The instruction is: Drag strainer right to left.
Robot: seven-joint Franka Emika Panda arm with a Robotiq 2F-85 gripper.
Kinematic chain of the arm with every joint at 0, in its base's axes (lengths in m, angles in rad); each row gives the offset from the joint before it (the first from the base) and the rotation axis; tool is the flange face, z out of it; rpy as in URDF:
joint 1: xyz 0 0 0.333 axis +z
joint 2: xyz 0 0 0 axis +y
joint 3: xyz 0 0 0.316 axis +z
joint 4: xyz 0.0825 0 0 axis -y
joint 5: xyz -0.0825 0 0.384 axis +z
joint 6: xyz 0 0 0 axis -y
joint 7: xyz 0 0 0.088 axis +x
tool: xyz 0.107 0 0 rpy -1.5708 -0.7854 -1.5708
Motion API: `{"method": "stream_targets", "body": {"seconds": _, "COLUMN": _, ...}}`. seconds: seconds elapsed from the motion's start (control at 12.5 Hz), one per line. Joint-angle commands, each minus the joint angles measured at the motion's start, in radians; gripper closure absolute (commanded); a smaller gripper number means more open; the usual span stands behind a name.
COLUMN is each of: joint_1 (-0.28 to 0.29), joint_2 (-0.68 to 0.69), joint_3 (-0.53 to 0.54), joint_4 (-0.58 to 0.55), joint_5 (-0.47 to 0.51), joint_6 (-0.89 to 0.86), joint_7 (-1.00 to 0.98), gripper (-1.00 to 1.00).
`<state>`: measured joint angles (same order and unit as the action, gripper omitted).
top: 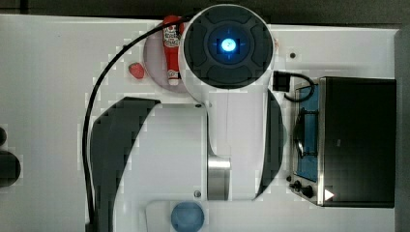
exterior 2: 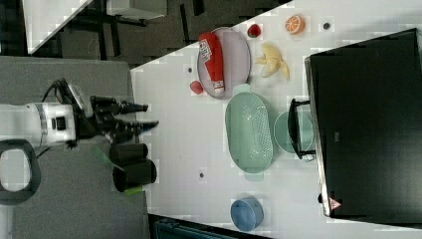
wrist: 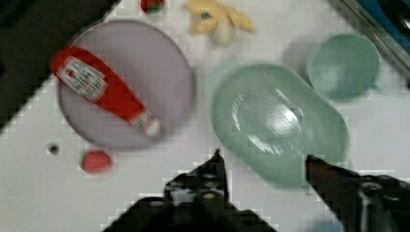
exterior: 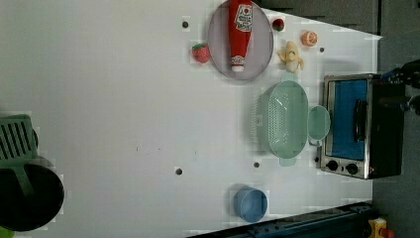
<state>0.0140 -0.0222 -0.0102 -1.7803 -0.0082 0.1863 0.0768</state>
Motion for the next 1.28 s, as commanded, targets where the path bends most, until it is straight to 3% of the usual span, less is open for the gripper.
{"method": "stream_targets", "body": {"seconds": 0.08, "joint_1": -0.033, "joint_2": -0.295, "joint_3": -0.022, "joint_4": -0.065, "joint_5": -0.002, "joint_6": -0.206, "joint_7": 0.155, "gripper": -0.60}}
{"method": "stream_targets", "body": {"seconds": 0.24, "joint_1": -0.033, "joint_2": -0.294, "joint_3": -0.022, "joint_4": -0.080, "joint_5": -0.002, "joint_6": -0.206, "joint_7": 0.156, "gripper": -1.00}}
{"method": "stream_targets", "body": {"seconds": 0.64, "joint_1": -0.033, "joint_2": -0.260, "joint_3": -0.021, "joint_4": -0.261, "joint_5": -0.002, "joint_6": -0.097, "joint_7": 0.225, "gripper": -1.00}}
{"method": "stream_targets", "body": {"seconds": 1.28, "joint_1": -0.031, "joint_2": -0.018, "joint_3": -0.004, "joint_4": -0.605, "joint_5": -0.002, "joint_6": 0.514, "joint_7": 0.518, "gripper": -1.00}}
